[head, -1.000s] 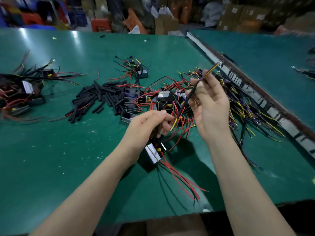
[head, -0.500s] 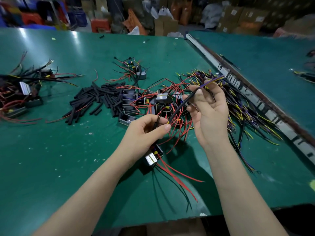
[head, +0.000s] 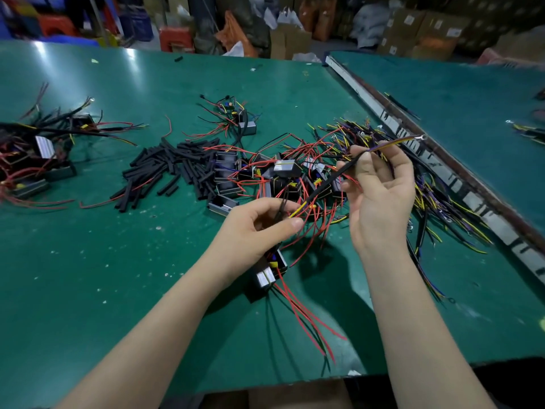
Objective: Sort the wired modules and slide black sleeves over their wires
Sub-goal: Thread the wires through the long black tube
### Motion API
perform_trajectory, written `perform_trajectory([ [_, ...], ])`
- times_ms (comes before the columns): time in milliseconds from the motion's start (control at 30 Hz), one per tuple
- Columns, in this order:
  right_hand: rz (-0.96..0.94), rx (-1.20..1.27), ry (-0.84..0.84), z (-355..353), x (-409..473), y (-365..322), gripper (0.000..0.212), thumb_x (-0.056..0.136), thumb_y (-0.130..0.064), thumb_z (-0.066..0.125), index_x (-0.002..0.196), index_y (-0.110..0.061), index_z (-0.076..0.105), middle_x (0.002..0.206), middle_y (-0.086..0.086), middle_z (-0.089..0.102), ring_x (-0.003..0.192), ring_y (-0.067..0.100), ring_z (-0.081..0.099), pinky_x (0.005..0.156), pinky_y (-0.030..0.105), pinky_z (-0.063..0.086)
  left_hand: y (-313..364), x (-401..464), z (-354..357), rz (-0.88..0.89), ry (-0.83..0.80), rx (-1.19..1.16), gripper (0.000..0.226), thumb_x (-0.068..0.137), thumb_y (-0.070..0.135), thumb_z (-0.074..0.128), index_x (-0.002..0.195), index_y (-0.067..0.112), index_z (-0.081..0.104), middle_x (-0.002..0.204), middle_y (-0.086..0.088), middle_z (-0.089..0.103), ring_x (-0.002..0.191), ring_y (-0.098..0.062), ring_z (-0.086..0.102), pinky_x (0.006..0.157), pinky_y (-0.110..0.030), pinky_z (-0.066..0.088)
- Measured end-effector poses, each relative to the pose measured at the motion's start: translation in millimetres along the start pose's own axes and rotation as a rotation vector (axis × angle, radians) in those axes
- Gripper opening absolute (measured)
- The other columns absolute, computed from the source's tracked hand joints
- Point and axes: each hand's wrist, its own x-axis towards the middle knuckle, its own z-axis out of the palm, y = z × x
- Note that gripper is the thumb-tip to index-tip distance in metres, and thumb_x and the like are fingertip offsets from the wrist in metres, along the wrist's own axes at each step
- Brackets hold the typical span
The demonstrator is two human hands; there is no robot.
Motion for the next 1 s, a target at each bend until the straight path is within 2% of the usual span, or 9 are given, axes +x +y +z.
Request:
perform_trajectory([
  [133,-0.002,0.022,-0.005,0,0,-1,0.019,0.097,0.0,0.049,0.102,-0.017,0.047,0.087,0.0,0.069,0.074,0.021,0.062,0.054,0.022,0.045,1,-1,0,0.021,0.03,0.051,0.009,0.087,0.018,0.065,0.087,0.026,0.067,0.063,0.016,0.06,0.059,-0.001,0.052,0.06,-0.012,0.043],
  [233,0.09,0.042,-0.17,4,-5,-1,0.012,0.091,-0.011,0.057,0.101,-0.017,0.055,0.084,-0.004,0.07,0.075,0.012,0.065,0.055,0.018,0.047,3,1,-2,0.046,0.093,0.053,0.012,0.091,0.016,0.059,0.082,0.021,0.065,0.062,0.015,0.063,0.058,0.002,0.055,0.063,-0.009,0.044],
  [300,0.151,-0.033,-0.307,6,-9,1,0.017,0.084,-0.019,0.062,0.1,-0.018,0.059,0.083,-0.005,0.07,0.074,0.01,0.066,0.056,0.017,0.048,5,1,-2,0.047,0.108,0.019,0.015,0.092,0.015,0.057,0.08,0.021,0.065,0.061,0.015,0.063,0.056,0.003,0.054,0.062,-0.008,0.043],
  [400,0.187,-0.237,-0.463,8,-16,8,0.014,0.086,-0.026,0.065,0.099,-0.021,0.063,0.079,-0.006,0.068,0.07,0.011,0.063,0.055,0.019,0.047,7,1,-2,-0.001,0.129,-0.071,0.024,0.093,0.019,0.057,0.074,0.025,0.07,0.062,0.012,0.063,0.057,-0.002,0.053,0.061,-0.012,0.044],
  [500,0.211,-0.321,-0.458,8,-19,10,0.016,0.08,-0.036,0.063,0.09,-0.024,0.067,0.07,-0.005,0.066,0.063,0.009,0.062,0.054,0.017,0.047,9,3,-4,-0.068,0.155,-0.189,0.035,0.094,0.02,0.055,0.063,0.028,0.069,0.061,0.009,0.061,0.056,-0.005,0.052,0.057,-0.014,0.042],
  [633,0.1,-0.373,-0.473,6,-18,10,0.004,0.09,-0.028,0.062,0.088,-0.025,0.063,0.07,-0.007,0.069,0.066,0.006,0.064,0.055,0.016,0.047,11,5,-5,-0.134,0.165,-0.268,0.032,0.092,0.026,0.057,0.064,0.027,0.07,0.062,0.009,0.058,0.055,-0.004,0.051,0.058,-0.017,0.041],
  [767,0.003,-0.41,-0.467,7,-18,7,0.007,0.094,-0.021,0.058,0.091,-0.026,0.062,0.074,-0.008,0.068,0.067,0.007,0.065,0.056,0.017,0.047,13,7,-6,-0.212,0.193,-0.324,0.031,0.093,0.027,0.055,0.071,0.026,0.077,0.069,0.011,0.063,0.056,-0.003,0.054,0.061,-0.019,0.041],
  [900,-0.053,-0.403,-0.463,11,-22,6,0.009,0.096,-0.014,0.056,0.094,-0.022,0.061,0.076,-0.007,0.067,0.064,0.008,0.062,0.059,0.016,0.046,14,6,-7,-0.192,0.133,-0.302,0.036,0.095,0.027,0.052,0.068,0.028,0.076,0.065,0.013,0.063,0.056,-0.002,0.054,0.058,-0.014,0.042],
  [1000,-0.13,-0.41,-0.458,12,-24,8,0.012,0.097,-0.008,0.054,0.097,-0.018,0.06,0.079,-0.009,0.066,0.065,0.006,0.062,0.062,0.014,0.046,13,6,-6,-0.187,0.155,-0.287,0.039,0.095,0.028,0.052,0.064,0.027,0.075,0.062,0.012,0.06,0.055,-0.002,0.051,0.056,-0.013,0.04],
])
